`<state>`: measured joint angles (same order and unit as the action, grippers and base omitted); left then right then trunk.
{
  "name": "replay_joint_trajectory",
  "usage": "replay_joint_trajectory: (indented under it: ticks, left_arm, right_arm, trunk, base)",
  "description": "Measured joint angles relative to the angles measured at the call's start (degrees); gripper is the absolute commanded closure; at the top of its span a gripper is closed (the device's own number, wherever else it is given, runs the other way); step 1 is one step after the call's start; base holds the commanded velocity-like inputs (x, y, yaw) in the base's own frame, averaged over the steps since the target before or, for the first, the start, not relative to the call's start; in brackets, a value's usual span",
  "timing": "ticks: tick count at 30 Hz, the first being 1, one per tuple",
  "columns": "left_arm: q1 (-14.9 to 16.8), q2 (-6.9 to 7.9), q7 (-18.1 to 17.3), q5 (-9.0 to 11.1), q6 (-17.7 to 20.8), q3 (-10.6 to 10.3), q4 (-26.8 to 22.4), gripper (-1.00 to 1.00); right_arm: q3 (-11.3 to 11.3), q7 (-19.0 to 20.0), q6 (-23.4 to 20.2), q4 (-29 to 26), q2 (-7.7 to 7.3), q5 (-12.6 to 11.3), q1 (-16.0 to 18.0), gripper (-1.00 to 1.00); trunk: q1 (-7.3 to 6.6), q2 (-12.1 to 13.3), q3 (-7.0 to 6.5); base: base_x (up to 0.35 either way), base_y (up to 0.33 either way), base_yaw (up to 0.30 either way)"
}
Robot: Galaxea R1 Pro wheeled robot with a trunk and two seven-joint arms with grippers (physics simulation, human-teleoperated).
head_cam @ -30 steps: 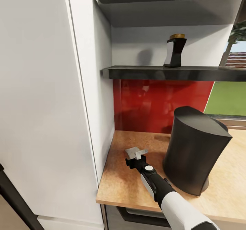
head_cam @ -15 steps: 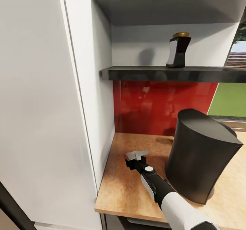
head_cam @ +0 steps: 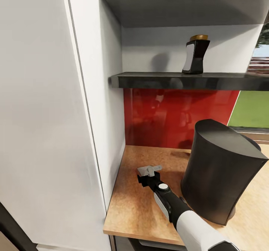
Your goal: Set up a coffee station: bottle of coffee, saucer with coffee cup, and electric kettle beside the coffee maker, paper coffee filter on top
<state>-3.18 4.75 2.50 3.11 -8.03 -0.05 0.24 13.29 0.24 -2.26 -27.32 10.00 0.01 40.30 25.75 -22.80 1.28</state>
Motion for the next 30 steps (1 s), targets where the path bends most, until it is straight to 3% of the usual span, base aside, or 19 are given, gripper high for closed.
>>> replay_joint_trajectory:
  ticks: [17, 30]
  left_arm:
    - [0.0, 0.00, -0.1, 0.0, -0.1, 0.0, 0.0, -1.00]
    - [0.0, -0.07, -0.1, 0.0, -0.1, -0.1, 0.0, -1.00]
  right_arm:
    - [0.0, 0.0, 2.1, 5.1, 0.00, -0.1, 0.0, -1.00]
    - [0.0, 0.0, 2.2, 5.6, 0.00, -0.1, 0.0, -1.00]
  trunk:
    - [-0.01, 0.0, 0.00]
    - [0.00, 0.0, 0.00]
  base:
    - [0.018, 0.010, 0.000]
    - [0.081, 0.059, 0.000]
